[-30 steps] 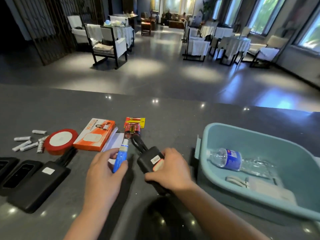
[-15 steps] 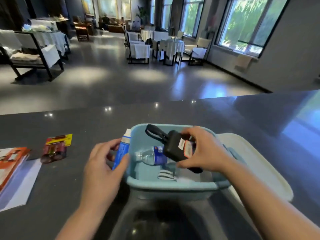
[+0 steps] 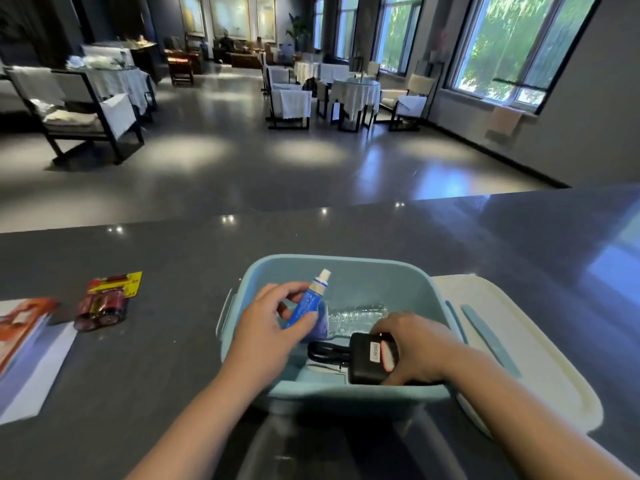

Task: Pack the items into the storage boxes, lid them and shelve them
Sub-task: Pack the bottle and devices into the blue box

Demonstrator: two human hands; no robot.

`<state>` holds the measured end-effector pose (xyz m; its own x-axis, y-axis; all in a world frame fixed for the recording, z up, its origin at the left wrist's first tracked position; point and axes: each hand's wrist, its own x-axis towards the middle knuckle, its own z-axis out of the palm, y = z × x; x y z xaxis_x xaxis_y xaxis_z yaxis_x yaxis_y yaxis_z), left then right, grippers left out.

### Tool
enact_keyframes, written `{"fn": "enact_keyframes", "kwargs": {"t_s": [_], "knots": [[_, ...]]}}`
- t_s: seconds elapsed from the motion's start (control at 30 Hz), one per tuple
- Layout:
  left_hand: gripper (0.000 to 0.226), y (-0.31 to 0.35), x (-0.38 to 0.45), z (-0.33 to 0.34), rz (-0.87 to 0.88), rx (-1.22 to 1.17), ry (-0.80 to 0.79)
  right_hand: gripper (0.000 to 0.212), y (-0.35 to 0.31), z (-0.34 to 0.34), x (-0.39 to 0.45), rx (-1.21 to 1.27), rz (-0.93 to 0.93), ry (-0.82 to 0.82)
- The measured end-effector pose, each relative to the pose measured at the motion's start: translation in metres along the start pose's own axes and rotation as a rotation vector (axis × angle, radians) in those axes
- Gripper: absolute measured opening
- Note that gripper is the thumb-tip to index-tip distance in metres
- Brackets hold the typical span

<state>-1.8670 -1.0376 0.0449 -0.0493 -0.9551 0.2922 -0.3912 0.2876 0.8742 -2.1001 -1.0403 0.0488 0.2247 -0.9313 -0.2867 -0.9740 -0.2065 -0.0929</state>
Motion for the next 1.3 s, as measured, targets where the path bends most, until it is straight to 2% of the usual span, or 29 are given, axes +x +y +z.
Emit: {"fn": "enact_keyframes", "kwargs": {"t_s": [0.07,0.13,0.17,0.27,0.33,0.4,0.47,0.53,0.57,0.63,0.7,0.8,0.97,1.17,1.3], "knots": [[0.034,0.001,-0.001,0.002,0.02,0.037,0.001,0.052,-0.011,-0.003,-0.004,0.305,0.042,0.104],[0.036,0.002,-0.002,0.003,0.049,0.051,0.005,0.024,-0.032,-0.009,-0.007,0.746,0.055,0.3],[0.036,0.003,-0.003,0.004,0.067,0.055,-0.001,0.016,-0.045,-0.012,-0.007,0.951,0.047,0.353],[0.036,0.005,-0.006,0.006,0.127,0.092,-0.037,0.015,-0.075,-0.014,-0.007,1.352,0.001,0.363],[0.038,0.007,-0.007,0.005,0.133,0.076,-0.055,0.016,-0.083,-0.012,-0.003,1.425,0.029,0.374],[0.041,0.006,-0.008,0.001,0.137,0.087,-0.04,0.012,-0.076,-0.015,0.002,1.425,0.045,0.401],[0.042,-0.001,-0.014,-0.006,0.154,0.25,0.052,0.011,-0.052,-0.023,0.009,1.321,0.096,0.544],[0.037,-0.013,-0.025,-0.013,0.116,0.368,0.187,0.011,-0.018,-0.033,0.013,0.971,0.201,0.722],[0.033,-0.018,-0.031,-0.016,0.038,0.338,0.233,0.01,-0.002,-0.036,0.013,0.746,0.259,0.742],[0.039,-0.025,-0.04,-0.016,-0.134,0.185,0.259,0.014,0.019,-0.032,0.015,0.344,0.373,0.654],[0.052,-0.027,-0.043,-0.015,-0.197,0.103,0.238,0.025,0.023,-0.022,0.022,0.126,0.4,0.553],[0.064,-0.027,-0.044,-0.016,-0.202,0.085,0.228,0.026,0.014,-0.013,0.03,0.069,0.356,0.513],[0.064,-0.03,-0.047,-0.015,-0.193,0.097,0.216,0.014,0.013,-0.008,0.032,-0.029,0.348,0.465],[0.063,-0.02,-0.061,-0.012,-0.207,0.146,0.255,0.016,0.009,-0.005,0.023,0.077,0.26,0.544],[0.065,-0.012,-0.08,-0.009,-0.226,0.189,0.322,0.013,-0.001,-0.009,0.025,0.128,0.221,0.51]]}}
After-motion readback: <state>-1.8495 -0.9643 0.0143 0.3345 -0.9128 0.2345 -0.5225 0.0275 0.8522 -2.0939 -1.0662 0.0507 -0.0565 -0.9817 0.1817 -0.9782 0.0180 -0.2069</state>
